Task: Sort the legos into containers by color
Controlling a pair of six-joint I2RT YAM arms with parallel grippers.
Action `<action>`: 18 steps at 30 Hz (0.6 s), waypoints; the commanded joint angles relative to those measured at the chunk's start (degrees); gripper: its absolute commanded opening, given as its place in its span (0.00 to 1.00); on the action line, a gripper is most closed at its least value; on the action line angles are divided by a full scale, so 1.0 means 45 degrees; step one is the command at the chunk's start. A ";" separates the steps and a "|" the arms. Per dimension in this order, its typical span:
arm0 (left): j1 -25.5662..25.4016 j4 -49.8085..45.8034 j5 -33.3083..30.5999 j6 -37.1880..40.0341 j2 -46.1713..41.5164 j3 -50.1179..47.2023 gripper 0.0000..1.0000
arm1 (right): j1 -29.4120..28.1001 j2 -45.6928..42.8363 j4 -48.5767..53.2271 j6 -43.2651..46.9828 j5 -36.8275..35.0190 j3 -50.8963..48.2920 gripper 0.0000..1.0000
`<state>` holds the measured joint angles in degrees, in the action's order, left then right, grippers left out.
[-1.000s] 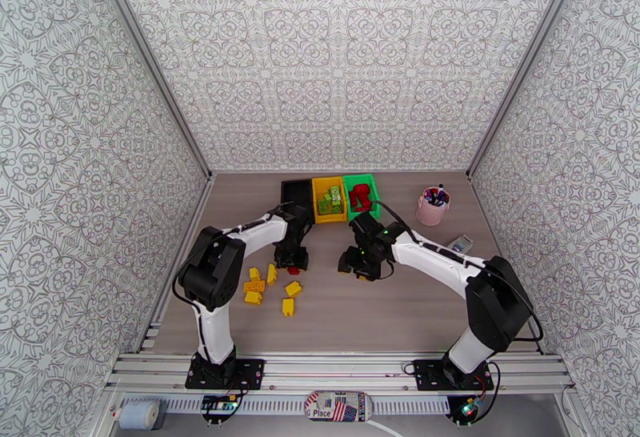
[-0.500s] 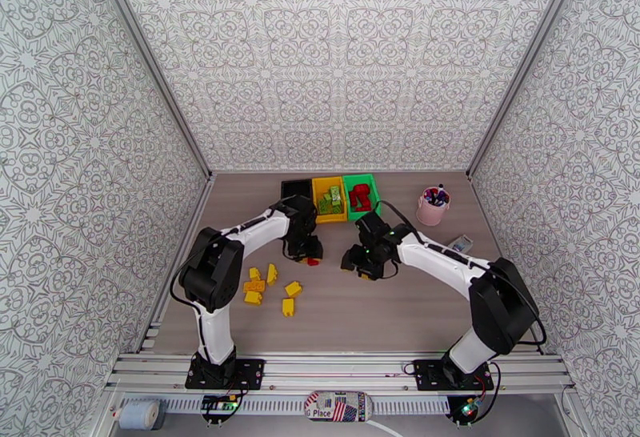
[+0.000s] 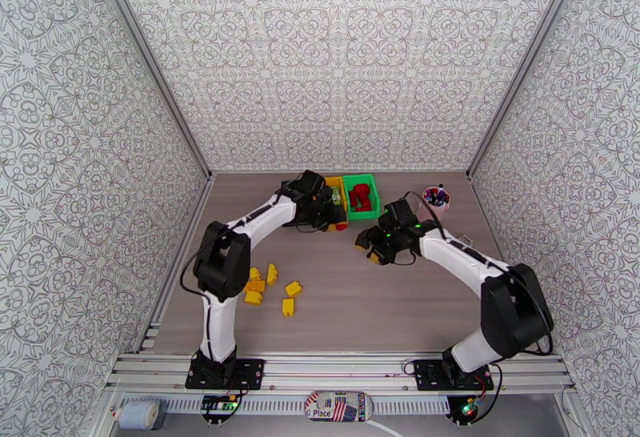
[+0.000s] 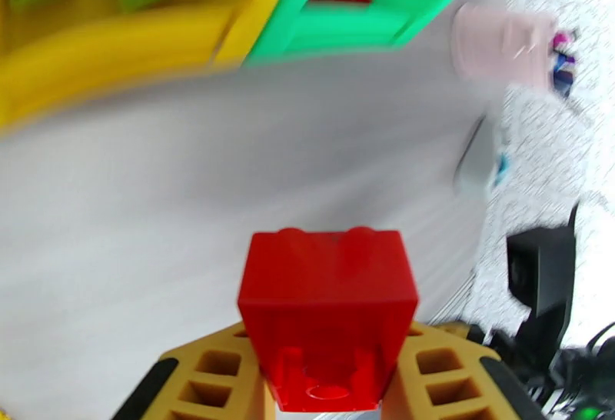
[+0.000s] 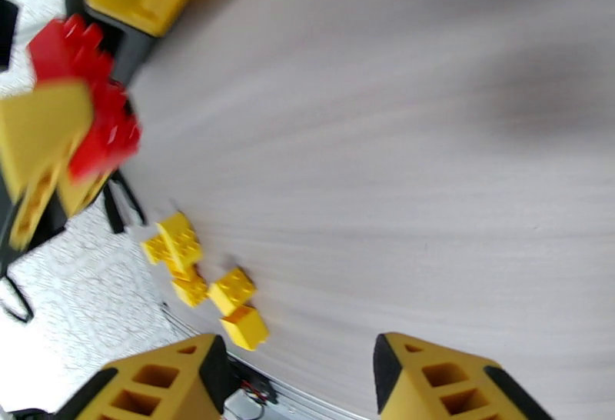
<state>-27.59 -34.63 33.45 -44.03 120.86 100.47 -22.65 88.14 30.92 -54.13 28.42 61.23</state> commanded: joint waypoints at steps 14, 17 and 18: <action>0.0185 0.0292 0.1344 -0.2416 0.5929 0.9297 0.56 | 0.1746 -0.1220 0.1175 0.0894 0.0409 -0.0727 0.57; 0.0263 0.0975 0.1511 -0.2799 0.6242 0.9725 0.72 | 0.1917 -0.0953 0.1354 0.1094 0.0468 -0.0497 0.57; 0.0311 0.1234 0.1552 -0.2940 0.6239 0.9730 0.75 | 0.1946 -0.0826 0.1455 0.1185 0.0461 -0.0358 0.57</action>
<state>-27.03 -33.17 37.98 -54.06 148.00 141.78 -14.68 83.37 35.53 -50.65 29.30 58.37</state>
